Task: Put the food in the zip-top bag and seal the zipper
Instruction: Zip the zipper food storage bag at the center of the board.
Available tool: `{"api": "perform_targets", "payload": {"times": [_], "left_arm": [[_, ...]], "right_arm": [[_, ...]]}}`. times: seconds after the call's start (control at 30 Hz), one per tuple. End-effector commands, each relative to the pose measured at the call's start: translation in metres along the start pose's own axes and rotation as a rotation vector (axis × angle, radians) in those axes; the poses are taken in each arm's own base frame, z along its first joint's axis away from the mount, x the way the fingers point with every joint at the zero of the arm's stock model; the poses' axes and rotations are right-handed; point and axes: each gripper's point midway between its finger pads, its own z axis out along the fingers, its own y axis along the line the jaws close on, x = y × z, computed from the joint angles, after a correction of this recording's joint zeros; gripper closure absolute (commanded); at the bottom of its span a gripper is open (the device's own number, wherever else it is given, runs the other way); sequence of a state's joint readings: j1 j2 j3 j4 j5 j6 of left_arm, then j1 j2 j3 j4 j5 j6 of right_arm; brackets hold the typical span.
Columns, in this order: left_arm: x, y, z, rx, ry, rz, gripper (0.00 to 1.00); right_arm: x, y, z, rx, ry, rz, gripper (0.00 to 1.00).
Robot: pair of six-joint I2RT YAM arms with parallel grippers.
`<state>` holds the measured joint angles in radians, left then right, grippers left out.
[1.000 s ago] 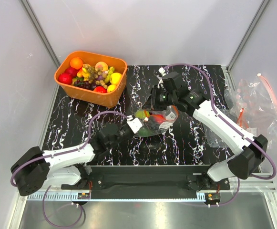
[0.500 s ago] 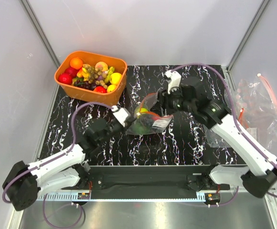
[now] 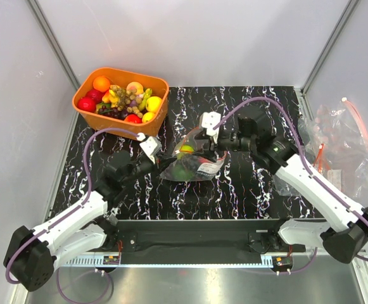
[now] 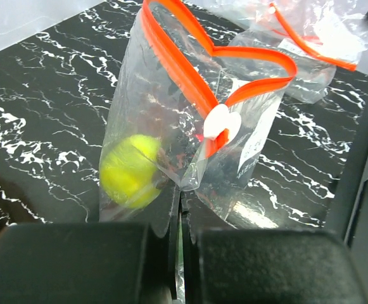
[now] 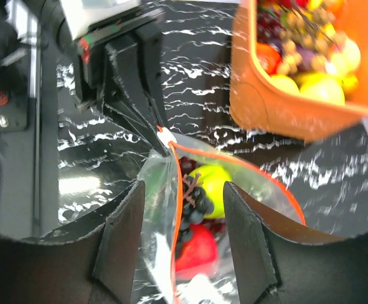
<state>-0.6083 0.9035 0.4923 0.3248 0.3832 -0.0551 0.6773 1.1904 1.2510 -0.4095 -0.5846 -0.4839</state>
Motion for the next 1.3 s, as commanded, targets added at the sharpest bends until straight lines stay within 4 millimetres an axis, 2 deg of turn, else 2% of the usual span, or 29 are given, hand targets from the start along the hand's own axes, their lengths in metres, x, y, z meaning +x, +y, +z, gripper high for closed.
{"api": "perform_targets", "payload": {"times": [0.0, 0.27, 0.73, 0.87, 0.97, 1.07, 1.13, 1.23, 1.27], "left_arm": [[-0.041, -0.009, -0.002, 0.044, -0.136, 0.032, 1.00], [-0.040, -0.008, -0.003, 0.040, -0.131, 0.037, 1.00], [-0.038, -0.006, -0.007, 0.030, -0.132, 0.055, 1.00], [-0.035, -0.005, -0.007, 0.023, -0.123, 0.059, 1.00], [-0.033, -0.003, -0.007, 0.014, -0.116, 0.060, 1.00], [-0.032, -0.002, -0.007, 0.009, -0.112, 0.064, 1.00], [-0.032, -0.002, -0.007, 0.011, -0.112, 0.069, 1.00], [-0.035, -0.005, -0.009, 0.023, -0.130, 0.085, 0.82], [-0.033, -0.007, -0.010, 0.030, -0.132, 0.092, 0.66]], "right_arm": [[-0.021, 0.007, 0.014, -0.131, -0.089, -0.235, 0.42], [-0.016, 0.016, 0.040, -0.170, -0.082, -0.388, 0.46], [-0.001, 0.014, 0.068, -0.208, -0.016, -0.401, 0.55], [0.000, 0.013, 0.071, -0.211, -0.016, -0.404, 0.63], [0.000, 0.013, 0.073, -0.214, -0.017, -0.401, 0.74], [0.001, 0.014, 0.073, -0.219, -0.010, -0.397, 0.87], [0.000, 0.014, 0.072, -0.220, -0.003, -0.397, 1.00], [-0.008, 0.013, 0.070, -0.206, -0.023, -0.382, 1.00], [-0.011, 0.013, 0.069, -0.203, -0.031, -0.363, 1.00]]}}
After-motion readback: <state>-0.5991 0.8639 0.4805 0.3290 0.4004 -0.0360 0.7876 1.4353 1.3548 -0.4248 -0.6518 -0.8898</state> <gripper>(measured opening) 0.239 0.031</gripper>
